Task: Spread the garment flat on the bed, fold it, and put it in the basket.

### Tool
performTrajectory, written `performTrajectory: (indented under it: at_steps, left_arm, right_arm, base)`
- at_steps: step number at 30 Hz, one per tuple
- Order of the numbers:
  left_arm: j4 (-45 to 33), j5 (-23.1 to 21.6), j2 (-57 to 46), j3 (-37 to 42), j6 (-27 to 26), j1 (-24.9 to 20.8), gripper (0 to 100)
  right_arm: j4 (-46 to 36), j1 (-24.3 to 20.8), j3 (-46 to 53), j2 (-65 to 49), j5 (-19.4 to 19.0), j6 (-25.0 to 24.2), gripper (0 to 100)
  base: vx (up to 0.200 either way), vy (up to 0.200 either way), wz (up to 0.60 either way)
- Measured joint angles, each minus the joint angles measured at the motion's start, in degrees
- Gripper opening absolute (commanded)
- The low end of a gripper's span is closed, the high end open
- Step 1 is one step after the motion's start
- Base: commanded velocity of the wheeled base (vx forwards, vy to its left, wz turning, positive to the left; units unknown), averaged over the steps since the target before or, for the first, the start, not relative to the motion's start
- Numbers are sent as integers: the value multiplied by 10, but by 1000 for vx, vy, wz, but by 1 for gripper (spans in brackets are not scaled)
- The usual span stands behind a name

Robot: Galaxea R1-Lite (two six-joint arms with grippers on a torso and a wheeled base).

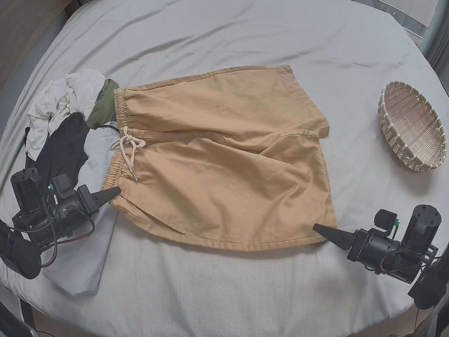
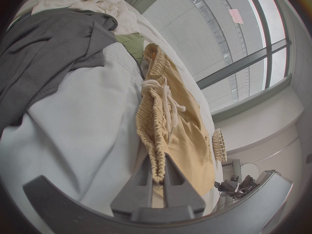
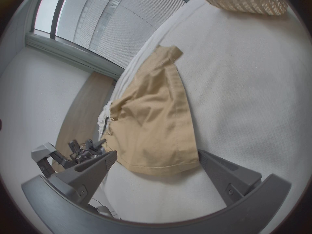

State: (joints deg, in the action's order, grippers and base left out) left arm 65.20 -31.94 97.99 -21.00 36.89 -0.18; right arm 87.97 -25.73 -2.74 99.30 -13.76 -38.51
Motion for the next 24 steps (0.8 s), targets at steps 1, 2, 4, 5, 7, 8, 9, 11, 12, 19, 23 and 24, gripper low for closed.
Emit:
performTrajectory:
  at_steps: [1,2,4,5,7,8,9,11,12,19,23,24]
  left_arm:
    - [0,0,0,0,0,0,0]
    - [0,0,0,0,0,-1,0]
    - [0,0,1,0,0,-1,0]
    - [0,0,1,0,-1,-1,0]
    - [0,1,1,0,-1,-1,0]
    - [0,2,1,0,-1,-1,0]
    - [0,2,1,1,-1,-2,0]
    - [0,3,2,1,-2,-2,0]
    - [0,3,2,1,-2,-2,0]
    - [1,3,2,4,-2,-1,0]
    - [1,3,2,5,-2,-1,0]
    - [1,3,2,6,-2,-1,0]
  right_arm:
    - [0,0,5,-13,0,-3,100]
    - [-1,0,9,-23,0,-6,100]
    - [-6,3,13,-48,0,-10,100]
    - [-10,6,14,-56,0,-10,100]
    - [-18,15,16,-69,0,-10,100]
    - [-21,18,16,-74,0,-10,100]
    - [-22,21,16,-79,1,-9,100]
    - [-32,28,17,-84,2,-7,100]
    - [-35,30,17,-83,2,-6,100]
    - [-34,35,17,-35,4,4,100]
    - [-21,31,17,5,5,6,100]
    - [-18,30,17,15,4,6,100]
  base:
    - [0,0,0]
    - [0,0,0]
    - [0,0,0]
    - [0,0,0]
    - [0,0,0]
    - [0,0,0]
    - [0,0,0]
    - [0,0,0]
    - [0,0,0]
    - [0,0,0]
    - [0,0,0]
    - [0,0,0]
